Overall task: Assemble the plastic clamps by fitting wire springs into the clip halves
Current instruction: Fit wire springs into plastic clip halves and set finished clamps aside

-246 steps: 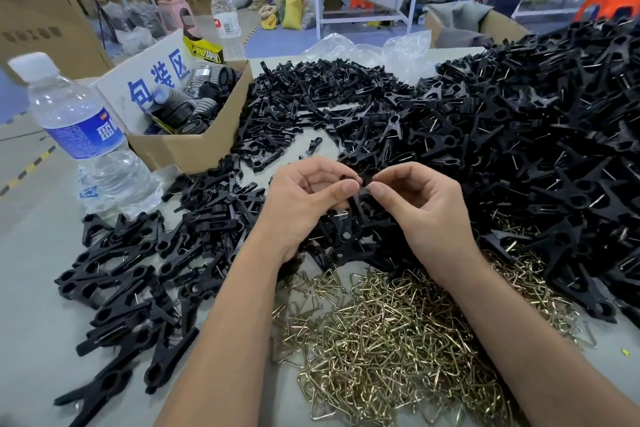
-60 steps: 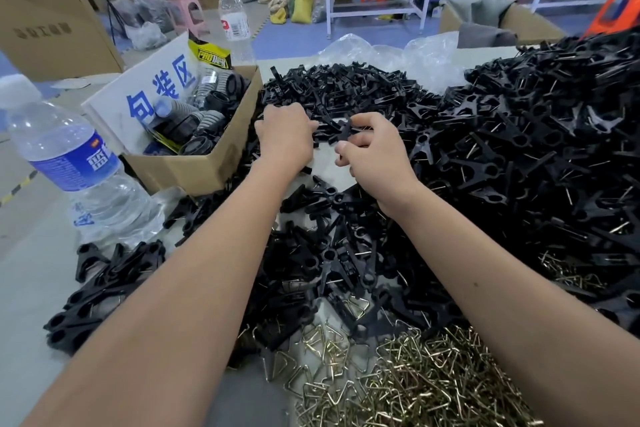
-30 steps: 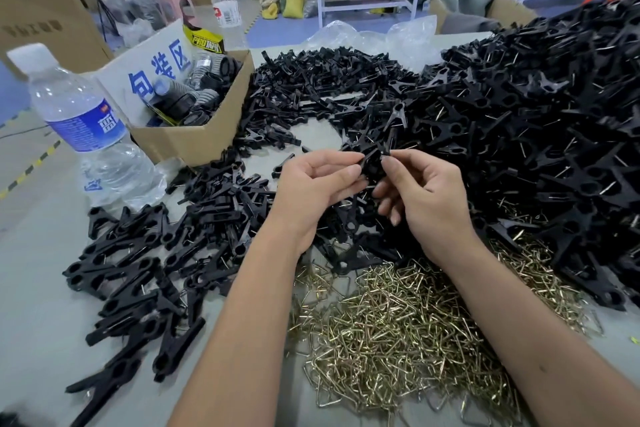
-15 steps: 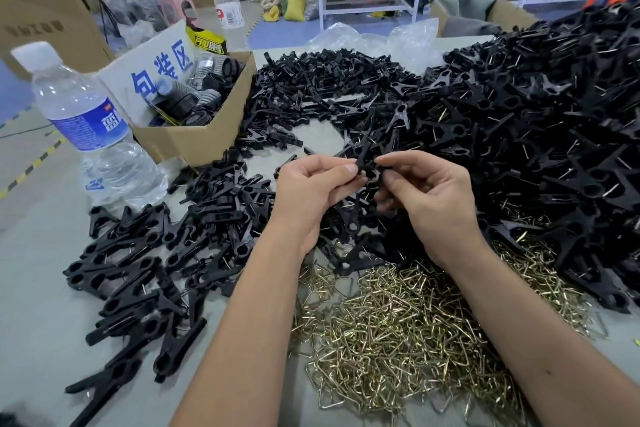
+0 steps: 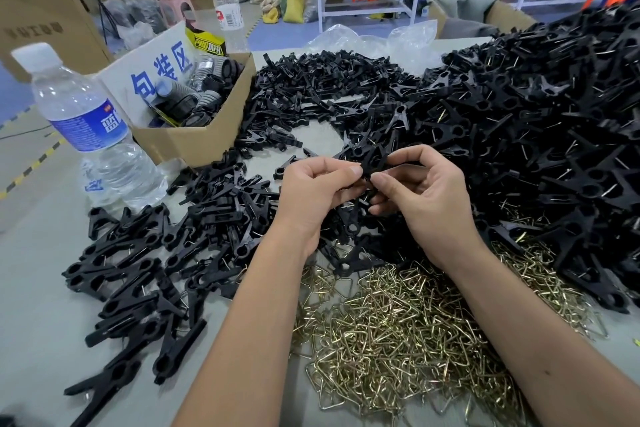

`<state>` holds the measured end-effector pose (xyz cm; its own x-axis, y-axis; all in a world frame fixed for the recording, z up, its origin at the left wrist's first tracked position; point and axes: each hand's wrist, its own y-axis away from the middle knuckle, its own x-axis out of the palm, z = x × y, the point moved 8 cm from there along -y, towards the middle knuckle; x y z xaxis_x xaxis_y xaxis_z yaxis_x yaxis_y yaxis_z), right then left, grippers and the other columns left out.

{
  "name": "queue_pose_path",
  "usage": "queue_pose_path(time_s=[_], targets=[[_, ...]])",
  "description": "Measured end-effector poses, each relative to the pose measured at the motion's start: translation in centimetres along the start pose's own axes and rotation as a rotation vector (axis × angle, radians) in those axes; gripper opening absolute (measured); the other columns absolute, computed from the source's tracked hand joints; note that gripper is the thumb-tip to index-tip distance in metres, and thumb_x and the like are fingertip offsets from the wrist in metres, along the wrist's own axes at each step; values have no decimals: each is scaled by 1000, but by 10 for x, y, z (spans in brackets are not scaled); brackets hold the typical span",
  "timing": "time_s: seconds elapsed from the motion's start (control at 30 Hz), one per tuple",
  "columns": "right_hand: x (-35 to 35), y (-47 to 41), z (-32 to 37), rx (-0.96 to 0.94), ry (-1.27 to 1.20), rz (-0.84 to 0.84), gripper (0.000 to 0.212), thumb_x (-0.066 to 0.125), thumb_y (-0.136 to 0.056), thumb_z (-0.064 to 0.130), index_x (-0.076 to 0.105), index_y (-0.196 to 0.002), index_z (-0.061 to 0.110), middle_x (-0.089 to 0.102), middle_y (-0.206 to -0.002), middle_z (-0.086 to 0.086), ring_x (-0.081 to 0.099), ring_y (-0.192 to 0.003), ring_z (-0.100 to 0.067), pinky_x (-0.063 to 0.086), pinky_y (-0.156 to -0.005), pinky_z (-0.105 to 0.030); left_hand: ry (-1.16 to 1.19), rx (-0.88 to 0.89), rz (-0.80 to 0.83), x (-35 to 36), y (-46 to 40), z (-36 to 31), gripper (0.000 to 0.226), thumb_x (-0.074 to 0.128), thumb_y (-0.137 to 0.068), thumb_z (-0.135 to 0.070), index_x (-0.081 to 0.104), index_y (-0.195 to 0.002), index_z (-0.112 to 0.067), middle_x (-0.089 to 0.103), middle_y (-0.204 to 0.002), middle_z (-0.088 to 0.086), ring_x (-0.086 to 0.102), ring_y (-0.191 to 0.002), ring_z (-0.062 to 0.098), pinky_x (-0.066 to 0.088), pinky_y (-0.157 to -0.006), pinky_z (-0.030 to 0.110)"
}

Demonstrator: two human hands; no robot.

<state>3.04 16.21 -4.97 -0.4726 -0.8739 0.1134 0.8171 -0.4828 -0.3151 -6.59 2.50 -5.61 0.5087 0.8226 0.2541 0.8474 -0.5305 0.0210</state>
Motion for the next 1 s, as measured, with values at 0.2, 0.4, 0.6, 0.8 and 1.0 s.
queue_pose_path(time_s=[0.2,0.4,0.6,0.8,1.0], targets=[[2,0,1,10,-20,14,33,78,-90,4,63,-119,9,75,-84,-14,75,-70,-30,63,-63,-35,-24,12,14,-1,-1,0,18,75,-88,3,79,-75,-9,78,-87,12,77,-85,22,60,-76,26],[2,1,3,-17,-6,21,34,76,-93,5,69,-124,15,75,-86,-14,75,-70,-28,63,-64,-35,23,8,5,0,-1,3,10,75,-89,3,77,-81,-3,77,-86,14,76,-84,22,61,-76,26],[1,1,2,-13,-1,10,33,76,-92,5,70,-123,16,74,-85,-14,75,-69,-27,63,-63,-35,45,4,10,0,-1,3,8,74,-89,4,76,-83,-1,77,-84,13,76,-83,21,61,-77,26],[-2,0,1,-4,-1,-9,26,80,-89,7,69,-113,10,74,-81,-16,74,-67,-28,62,-60,-33,-78,39,50,1,-1,2,15,76,-89,0,81,-80,-11,77,-83,15,75,-82,27,62,-82,37],[-3,2,2,13,-59,-25,29,84,-83,13,61,-87,-4,75,-77,-17,74,-63,-25,61,-57,-31,-143,90,211,6,1,-3,32,89,-74,-14,79,-103,-8,79,-100,17,76,-94,28,62,-88,35]])
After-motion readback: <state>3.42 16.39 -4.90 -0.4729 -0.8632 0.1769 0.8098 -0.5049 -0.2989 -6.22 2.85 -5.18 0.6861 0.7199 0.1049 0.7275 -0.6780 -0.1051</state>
